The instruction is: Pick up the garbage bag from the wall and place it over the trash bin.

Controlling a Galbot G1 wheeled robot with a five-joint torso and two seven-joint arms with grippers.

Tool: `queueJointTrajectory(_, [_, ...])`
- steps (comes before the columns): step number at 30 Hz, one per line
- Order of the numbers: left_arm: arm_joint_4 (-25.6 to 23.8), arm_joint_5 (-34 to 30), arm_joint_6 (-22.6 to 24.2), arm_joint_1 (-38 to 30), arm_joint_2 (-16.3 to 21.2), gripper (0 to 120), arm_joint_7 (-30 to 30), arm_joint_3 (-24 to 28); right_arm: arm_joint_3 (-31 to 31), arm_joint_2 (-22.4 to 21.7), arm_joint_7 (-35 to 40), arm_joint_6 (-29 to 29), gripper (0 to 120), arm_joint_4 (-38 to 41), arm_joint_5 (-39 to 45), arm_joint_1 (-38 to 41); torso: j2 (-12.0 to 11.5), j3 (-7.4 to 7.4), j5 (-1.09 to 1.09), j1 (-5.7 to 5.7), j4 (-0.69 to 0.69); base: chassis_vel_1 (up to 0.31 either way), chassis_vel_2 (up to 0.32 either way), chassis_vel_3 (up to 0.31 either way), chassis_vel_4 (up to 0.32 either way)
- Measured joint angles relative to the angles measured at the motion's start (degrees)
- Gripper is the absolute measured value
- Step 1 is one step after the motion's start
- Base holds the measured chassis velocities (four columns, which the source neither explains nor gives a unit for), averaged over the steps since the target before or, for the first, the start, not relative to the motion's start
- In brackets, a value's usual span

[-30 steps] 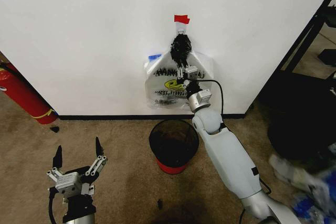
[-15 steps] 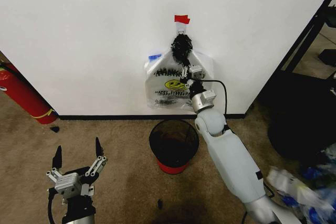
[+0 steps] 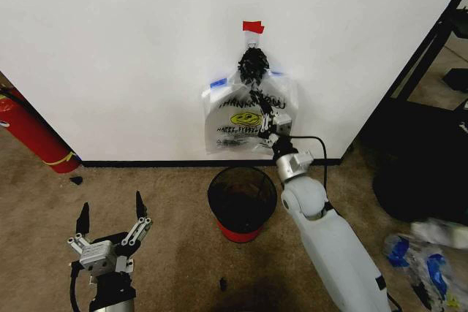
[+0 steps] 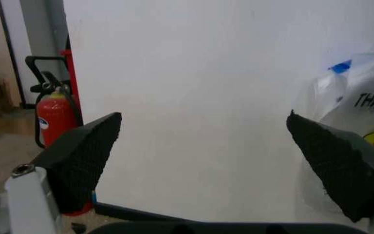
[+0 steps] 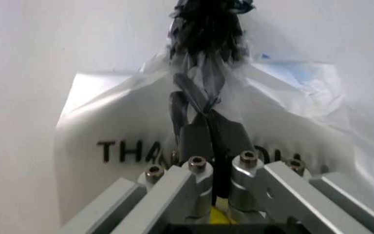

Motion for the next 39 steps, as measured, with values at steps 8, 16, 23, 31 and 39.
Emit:
queueJointTrajectory(8, [0.9, -0.2, 0.0, -1.0, 0.7, 100, 0.0, 0.5, 1.8, -0.4, -0.5, 0.8, 0, 5.2, -1.7, -7.3, 0.0, 0.00, 0.00, 0.00, -0.01, 0.000, 0.000, 0.000, 0.000])
queueJointTrajectory(16, [1.9, -1.0, 0.2, -2.1, 1.6, 100, 0.3, 1.1, 4.2, -0.9, -1.0, 2.0, 0, 9.9, -3.3, -14.2, 0.0, 0.00, 0.00, 0.00, -0.01, 0.000, 0.000, 0.000, 0.000])
queueJointTrajectory(23, [2.6, -1.4, 0.3, -2.8, 2.0, 100, 0.4, 1.8, 7.0, -1.5, -1.4, 3.6, 0, 12.7, -4.5, -20.7, 0.0, 0.00, 0.00, 0.00, 0.00, 0.000, 0.000, 0.000, 0.000])
queueJointTrajectory(31, [2.9, -1.6, 0.3, -3.1, 2.5, 100, 0.5, 2.2, 9.2, -1.5, -1.4, 5.0, 0, 16.1, -5.7, -26.1, 0.0, 0.00, 0.00, 0.00, 0.00, 0.000, 0.000, 0.000, 0.000])
queueJointTrajectory(39, [2.9, -2.5, 0.3, -3.5, 3.2, 100, 0.6, 2.2, 11.7, -1.2, -1.6, 7.3, 0, 19.0, -7.5, -32.0, 0.0, 0.00, 0.00, 0.00, -0.01, 0.000, 0.000, 0.000, 0.000])
